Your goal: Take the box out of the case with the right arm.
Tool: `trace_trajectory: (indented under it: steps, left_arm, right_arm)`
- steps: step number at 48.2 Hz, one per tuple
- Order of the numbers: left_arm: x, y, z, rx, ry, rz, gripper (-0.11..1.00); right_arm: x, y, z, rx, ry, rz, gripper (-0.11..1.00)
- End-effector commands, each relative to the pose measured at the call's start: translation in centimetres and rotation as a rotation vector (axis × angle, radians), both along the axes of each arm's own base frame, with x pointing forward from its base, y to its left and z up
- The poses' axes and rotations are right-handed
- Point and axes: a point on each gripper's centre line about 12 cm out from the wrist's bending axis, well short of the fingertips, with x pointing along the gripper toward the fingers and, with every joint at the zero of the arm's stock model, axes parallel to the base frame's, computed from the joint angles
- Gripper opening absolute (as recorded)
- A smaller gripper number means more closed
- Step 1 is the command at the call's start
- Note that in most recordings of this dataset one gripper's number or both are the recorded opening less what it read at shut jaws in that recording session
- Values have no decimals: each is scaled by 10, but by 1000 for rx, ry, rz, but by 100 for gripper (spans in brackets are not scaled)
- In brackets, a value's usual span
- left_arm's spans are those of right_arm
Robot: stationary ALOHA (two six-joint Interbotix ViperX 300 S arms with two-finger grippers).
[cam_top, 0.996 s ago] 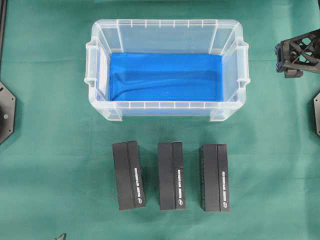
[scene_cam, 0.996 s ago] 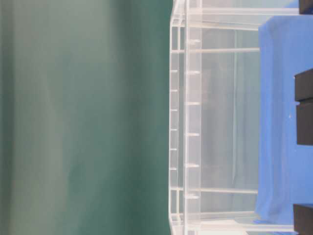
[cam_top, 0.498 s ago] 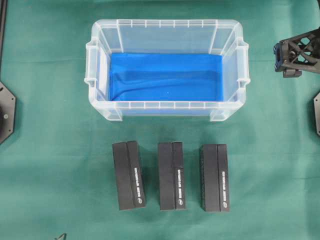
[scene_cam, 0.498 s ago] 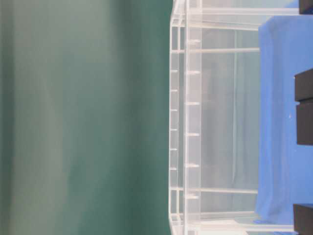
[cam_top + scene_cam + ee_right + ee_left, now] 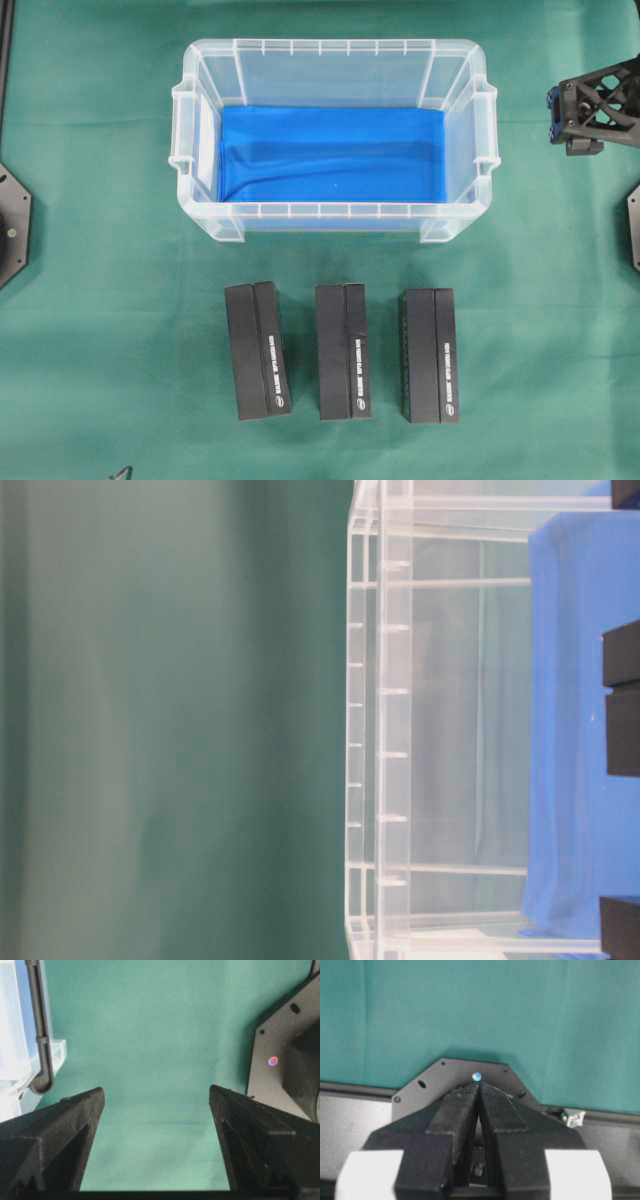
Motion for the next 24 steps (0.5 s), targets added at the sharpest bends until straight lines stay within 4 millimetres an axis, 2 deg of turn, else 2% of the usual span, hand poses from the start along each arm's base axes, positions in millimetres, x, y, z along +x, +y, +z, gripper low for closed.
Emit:
trace_trajectory:
  steps: [1,24]
  left_arm:
    - [2,1,3,2,-11,5,0]
    - [2,0,2,2,-6,4,0]
  right_arm:
    - [1,-1,4,-1,-19,-4,82]
    - [1,0,4,3,-19,-4,82]
